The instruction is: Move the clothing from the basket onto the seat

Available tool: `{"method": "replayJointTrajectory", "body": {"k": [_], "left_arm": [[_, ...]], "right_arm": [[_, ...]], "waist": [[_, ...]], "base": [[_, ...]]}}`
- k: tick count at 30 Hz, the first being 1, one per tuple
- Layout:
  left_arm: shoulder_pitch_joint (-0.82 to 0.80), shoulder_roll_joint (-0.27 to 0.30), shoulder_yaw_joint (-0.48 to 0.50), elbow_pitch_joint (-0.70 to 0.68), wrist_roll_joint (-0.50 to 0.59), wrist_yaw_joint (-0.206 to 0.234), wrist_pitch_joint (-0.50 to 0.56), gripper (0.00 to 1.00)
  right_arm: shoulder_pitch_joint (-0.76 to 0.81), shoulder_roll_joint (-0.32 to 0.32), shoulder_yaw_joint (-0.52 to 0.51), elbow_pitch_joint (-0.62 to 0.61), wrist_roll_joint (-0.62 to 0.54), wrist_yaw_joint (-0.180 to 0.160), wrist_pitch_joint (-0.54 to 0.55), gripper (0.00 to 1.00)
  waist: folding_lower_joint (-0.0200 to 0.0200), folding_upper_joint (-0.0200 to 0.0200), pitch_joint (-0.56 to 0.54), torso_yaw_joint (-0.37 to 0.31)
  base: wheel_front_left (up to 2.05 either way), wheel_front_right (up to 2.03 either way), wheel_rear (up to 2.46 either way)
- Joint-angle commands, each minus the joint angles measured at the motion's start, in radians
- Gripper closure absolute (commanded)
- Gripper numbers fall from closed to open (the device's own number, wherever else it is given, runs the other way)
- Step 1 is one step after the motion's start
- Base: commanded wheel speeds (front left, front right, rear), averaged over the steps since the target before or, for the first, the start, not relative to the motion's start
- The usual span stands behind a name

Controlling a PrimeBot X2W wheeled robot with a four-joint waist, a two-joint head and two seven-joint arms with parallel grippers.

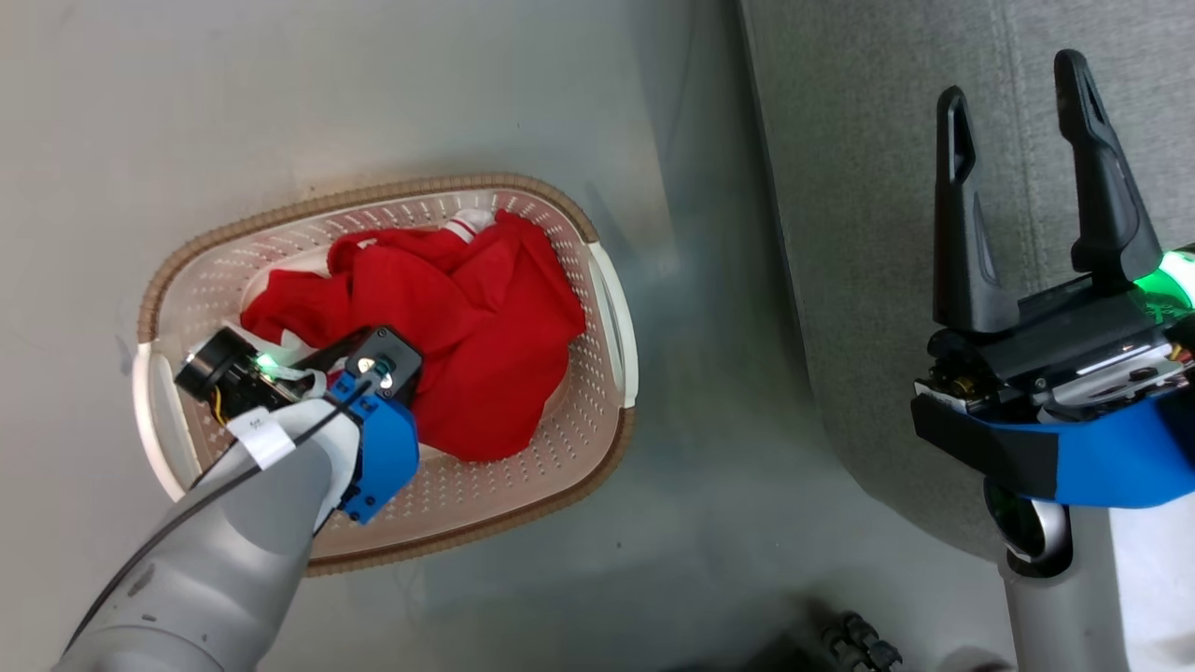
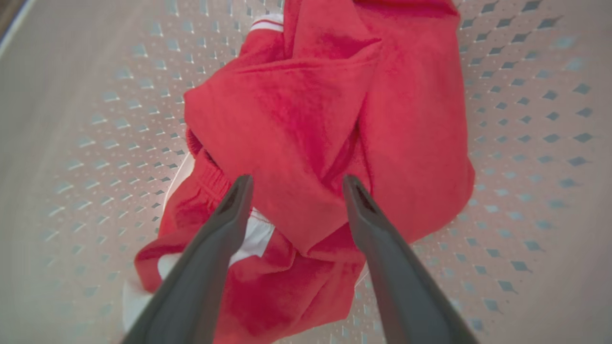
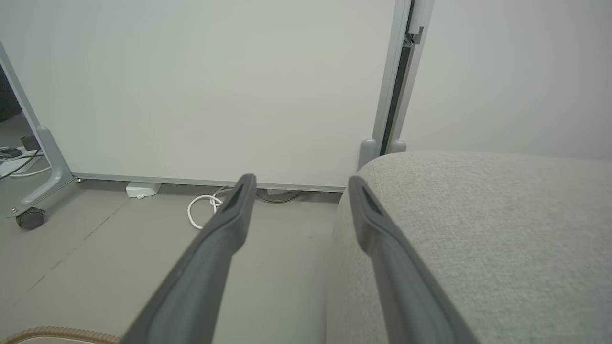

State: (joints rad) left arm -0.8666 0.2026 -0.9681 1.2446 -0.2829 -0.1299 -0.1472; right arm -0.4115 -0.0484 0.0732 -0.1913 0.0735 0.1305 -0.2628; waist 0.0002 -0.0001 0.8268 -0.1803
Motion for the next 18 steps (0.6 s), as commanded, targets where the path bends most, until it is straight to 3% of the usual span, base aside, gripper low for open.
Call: {"method": "replayJointTrajectory", "body": {"k": [1,18], "left_arm": [[-0.026,0.006,-0.007,0.005,-0.011,-0.001,0.014,0.00],[-0.137,0.023,-0.091,0.033,-0.100,-0.001,0.136,0.00]], "right_arm": [[-0.019,-0.004,0.000,-0.012,-0.008,0.000,-0.003,0.00],[-0.028,-0.003,0.016,-0.115,-0.018,0.000,-0.003,0.00]], "waist": [[-0.0002,0.0001,0.016,0.005],[-0.0002,0.0001,0.165,-0.009]], "base": [[0.00,0.00,0.00],[0.00,0.00,0.00]]}}
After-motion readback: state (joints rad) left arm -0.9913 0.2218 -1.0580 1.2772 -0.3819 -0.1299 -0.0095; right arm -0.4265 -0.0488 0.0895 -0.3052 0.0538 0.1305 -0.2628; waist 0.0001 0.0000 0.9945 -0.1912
